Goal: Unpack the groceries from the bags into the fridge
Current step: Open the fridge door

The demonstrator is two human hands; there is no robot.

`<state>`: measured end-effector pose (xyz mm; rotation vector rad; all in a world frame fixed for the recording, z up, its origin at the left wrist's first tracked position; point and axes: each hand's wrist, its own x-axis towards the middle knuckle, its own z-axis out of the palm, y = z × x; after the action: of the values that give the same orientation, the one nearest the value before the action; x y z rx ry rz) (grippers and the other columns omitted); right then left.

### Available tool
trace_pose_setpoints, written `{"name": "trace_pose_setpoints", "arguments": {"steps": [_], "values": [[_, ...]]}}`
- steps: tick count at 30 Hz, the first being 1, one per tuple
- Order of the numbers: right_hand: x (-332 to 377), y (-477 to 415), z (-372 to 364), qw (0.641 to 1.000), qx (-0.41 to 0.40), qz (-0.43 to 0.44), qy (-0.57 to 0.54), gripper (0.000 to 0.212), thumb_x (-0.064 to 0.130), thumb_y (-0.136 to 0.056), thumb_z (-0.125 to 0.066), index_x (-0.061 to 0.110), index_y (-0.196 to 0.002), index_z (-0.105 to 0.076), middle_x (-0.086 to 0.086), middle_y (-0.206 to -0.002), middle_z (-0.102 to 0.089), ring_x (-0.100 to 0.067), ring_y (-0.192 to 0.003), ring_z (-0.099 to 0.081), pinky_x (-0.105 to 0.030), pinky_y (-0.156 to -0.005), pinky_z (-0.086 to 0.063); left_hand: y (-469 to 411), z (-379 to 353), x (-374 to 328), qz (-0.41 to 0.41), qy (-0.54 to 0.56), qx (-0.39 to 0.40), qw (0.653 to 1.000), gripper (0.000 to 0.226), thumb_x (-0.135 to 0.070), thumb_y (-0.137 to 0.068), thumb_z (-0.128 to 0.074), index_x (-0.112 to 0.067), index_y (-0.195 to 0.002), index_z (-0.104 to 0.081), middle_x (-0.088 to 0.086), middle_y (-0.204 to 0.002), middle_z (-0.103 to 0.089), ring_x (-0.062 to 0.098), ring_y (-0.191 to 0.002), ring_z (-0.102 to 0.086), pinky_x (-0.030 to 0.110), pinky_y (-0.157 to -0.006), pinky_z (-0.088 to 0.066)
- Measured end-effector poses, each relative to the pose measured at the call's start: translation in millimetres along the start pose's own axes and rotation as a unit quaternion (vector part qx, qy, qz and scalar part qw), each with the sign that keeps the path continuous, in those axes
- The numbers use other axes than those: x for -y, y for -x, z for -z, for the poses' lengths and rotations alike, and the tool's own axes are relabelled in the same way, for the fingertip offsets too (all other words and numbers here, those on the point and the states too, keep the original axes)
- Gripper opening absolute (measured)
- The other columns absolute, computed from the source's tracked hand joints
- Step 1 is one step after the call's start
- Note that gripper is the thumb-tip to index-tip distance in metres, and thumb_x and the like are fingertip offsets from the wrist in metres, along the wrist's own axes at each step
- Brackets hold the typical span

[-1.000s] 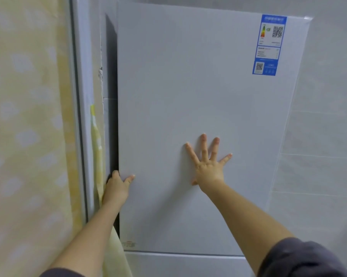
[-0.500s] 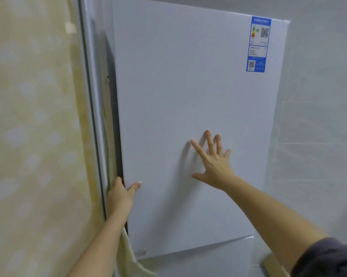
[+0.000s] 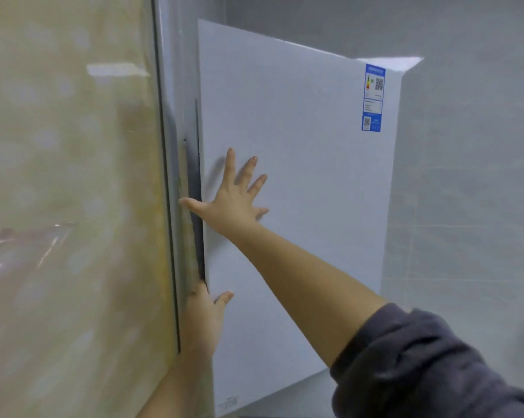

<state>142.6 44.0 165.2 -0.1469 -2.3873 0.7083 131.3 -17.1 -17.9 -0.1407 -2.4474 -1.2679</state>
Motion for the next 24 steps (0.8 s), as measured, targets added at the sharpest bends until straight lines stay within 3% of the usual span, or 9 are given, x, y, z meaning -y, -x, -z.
{"name": "trace_pose_setpoints", "arguments": {"steps": [6, 8, 12, 16, 18, 20, 22, 24], "values": [[-1, 35, 20, 1.000, -0.010, -0.015, 0.008, 0.118, 0.031, -0.082, -0.070, 0.040, -0.144, 0.031, 0.000, -0.148, 0.047, -0.039, -0.140, 0.034, -0.078, -0.098, -0.022, 44, 14, -13, -0.020, -0.047, 0.009, 0.999, 0.047, -0.048, -0.090, -0.060, -0.004, -0.105, -0.051, 0.009, -0.095, -0.062, 0.028, -0.090, -0.061, 0.030, -0.069, -0.040], [-5, 48, 30, 1.000, -0.009, -0.004, 0.001, 0.117, 0.027, -0.082, -0.068, 0.039, -0.144, 0.030, 0.000, -0.149, 0.046, -0.039, -0.140, 0.034, -0.079, -0.098, -0.020, 58, 18, -17, -0.038, -0.075, 0.018, 0.996, 0.045, -0.050, -0.091, -0.058, -0.006, -0.101, -0.051, 0.006, -0.091, -0.059, 0.023, -0.081, -0.058, 0.028, -0.066, -0.038], [-15, 75, 56, 1.000, -0.022, 0.016, -0.006, 0.118, 0.031, -0.081, -0.069, 0.037, -0.144, 0.032, 0.000, -0.151, 0.044, -0.038, -0.141, 0.033, -0.079, -0.099, -0.016, 85, 34, -26, -0.114, -0.109, 0.046, 0.986, 0.041, -0.047, -0.089, -0.062, -0.015, -0.074, -0.042, 0.000, -0.079, -0.047, 0.012, -0.059, -0.042, 0.021, -0.051, -0.030], [-33, 101, 87, 0.999, -0.021, 0.040, -0.014, 0.116, 0.034, -0.081, -0.066, 0.037, -0.145, 0.030, 0.004, -0.152, 0.041, -0.034, -0.143, 0.030, -0.078, -0.101, -0.017, 104, 45, -13, -0.179, 0.077, 0.126, 0.973, 0.035, -0.043, -0.095, -0.050, -0.019, -0.070, -0.046, 0.000, -0.071, -0.048, 0.015, -0.060, -0.045, 0.026, -0.059, -0.035], [-42, 112, 102, 0.998, -0.023, 0.051, -0.025, 0.114, 0.034, -0.079, -0.064, 0.038, -0.146, 0.028, 0.008, -0.153, 0.038, -0.031, -0.144, 0.029, -0.077, -0.103, -0.022, 102, 52, -10, -0.163, 0.144, 0.110, 0.970, 0.025, -0.034, -0.100, -0.043, -0.018, -0.084, -0.054, 0.009, -0.081, -0.057, 0.024, -0.073, -0.055, 0.033, -0.068, -0.040], [-50, 124, 115, 0.997, -0.024, 0.059, -0.032, 0.113, 0.033, -0.078, -0.062, 0.040, -0.146, 0.027, 0.011, -0.154, 0.036, -0.029, -0.145, 0.028, -0.073, -0.103, -0.027, 95, 54, -15, -0.160, 0.097, 0.116, 0.976, 0.023, -0.023, -0.102, -0.041, -0.015, -0.120, -0.053, 0.006, -0.118, -0.059, 0.024, -0.108, -0.058, 0.031, -0.086, -0.042], [-56, 134, 127, 0.997, -0.026, 0.064, -0.047, 0.111, 0.031, -0.077, -0.061, 0.042, -0.146, 0.026, 0.013, -0.155, 0.035, -0.027, -0.146, 0.027, -0.071, -0.105, -0.026, 91, 51, -25, -0.198, 0.004, 0.169, 0.966, 0.044, -0.017, -0.103, -0.037, -0.015, -0.147, -0.032, -0.002, -0.148, -0.036, 0.020, -0.138, -0.037, 0.029, -0.106, -0.031], [-62, 143, 139, 0.995, -0.026, 0.063, -0.066, 0.110, 0.029, -0.078, -0.061, 0.040, -0.148, 0.023, 0.013, -0.156, 0.032, -0.025, -0.147, 0.025, -0.065, -0.110, -0.022, 89, 45, -33, -0.255, -0.083, 0.198, 0.943, 0.048, -0.017, -0.104, -0.034, -0.019, -0.151, -0.025, -0.006, -0.157, -0.023, 0.016, -0.145, -0.023, 0.029, -0.113, -0.024]]}}
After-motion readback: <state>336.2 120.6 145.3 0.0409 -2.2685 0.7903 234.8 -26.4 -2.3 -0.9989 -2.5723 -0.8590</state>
